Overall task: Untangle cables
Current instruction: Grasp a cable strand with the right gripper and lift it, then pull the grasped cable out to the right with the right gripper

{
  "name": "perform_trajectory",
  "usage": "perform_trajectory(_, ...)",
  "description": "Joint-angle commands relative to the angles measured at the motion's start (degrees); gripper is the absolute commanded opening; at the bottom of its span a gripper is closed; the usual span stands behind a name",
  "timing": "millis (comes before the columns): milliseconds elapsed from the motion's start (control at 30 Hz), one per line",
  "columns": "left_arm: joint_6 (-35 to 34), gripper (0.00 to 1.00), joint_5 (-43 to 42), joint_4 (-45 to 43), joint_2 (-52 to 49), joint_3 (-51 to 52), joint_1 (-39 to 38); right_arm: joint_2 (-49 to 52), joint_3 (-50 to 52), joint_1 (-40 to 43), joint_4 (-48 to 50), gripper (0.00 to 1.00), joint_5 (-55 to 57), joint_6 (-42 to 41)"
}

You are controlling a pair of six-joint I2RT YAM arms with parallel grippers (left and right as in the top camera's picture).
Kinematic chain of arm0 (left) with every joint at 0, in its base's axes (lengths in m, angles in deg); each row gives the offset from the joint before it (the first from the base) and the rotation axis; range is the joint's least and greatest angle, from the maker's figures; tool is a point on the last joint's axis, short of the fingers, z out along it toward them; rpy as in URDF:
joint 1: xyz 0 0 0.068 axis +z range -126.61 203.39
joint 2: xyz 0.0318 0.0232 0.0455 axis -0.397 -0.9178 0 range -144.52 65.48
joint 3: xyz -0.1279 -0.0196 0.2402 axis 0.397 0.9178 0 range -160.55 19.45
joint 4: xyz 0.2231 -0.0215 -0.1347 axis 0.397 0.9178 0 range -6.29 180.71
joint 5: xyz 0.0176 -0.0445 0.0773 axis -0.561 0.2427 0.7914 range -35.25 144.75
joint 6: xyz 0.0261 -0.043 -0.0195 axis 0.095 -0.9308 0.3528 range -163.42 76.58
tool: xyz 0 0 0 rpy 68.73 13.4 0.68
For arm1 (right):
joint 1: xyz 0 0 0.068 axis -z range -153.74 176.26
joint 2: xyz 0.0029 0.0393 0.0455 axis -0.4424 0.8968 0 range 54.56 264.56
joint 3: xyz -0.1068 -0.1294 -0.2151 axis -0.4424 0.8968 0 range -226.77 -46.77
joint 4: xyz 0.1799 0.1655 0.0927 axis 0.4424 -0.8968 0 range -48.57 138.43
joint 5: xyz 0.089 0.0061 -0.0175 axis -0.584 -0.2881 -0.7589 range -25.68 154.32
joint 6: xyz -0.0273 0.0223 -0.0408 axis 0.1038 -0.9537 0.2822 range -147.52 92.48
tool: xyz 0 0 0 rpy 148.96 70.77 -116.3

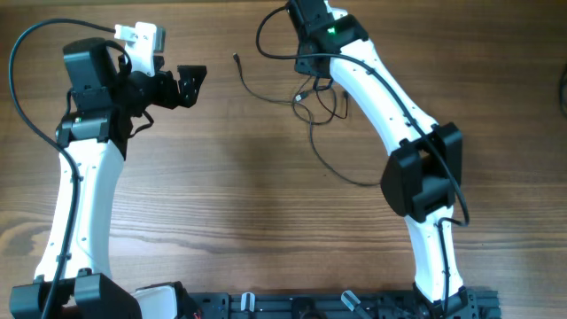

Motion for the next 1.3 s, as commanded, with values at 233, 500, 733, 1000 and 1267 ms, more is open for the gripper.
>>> perform_trajectory(233,0.3,0.97,-1.1,0.0,-0.3,-0.8,0.4,9.7,0.0,0.1,7.1,0.43,-5.4,-1.7)
perform_trajectory(500,0.3,0.98,-1.1,0.0,-0.3,-0.8,0.4,13.6,0.1,0.1,8.3,0.45,-4.2,-4.0)
perform_trajectory(733,0.3,0.97,-1.1,0.0,-0.3,-0.8,0.4,13.8,0.6,0.2,8.5,0.20,-3.6,-4.1)
perform_trajectory(1000,0.3,0.98,-1.1,0.0,-0.3,-0.8,0.4,10.0,0.1,0.2,3.1,0.05,-4.0,-1.5)
perform_trajectory(1267,0.3,0.98,-1.2,0.0,-0.3,-0.8,0.4,-3.3,0.1,0.5,1.1,0.04,-4.0,3.8)
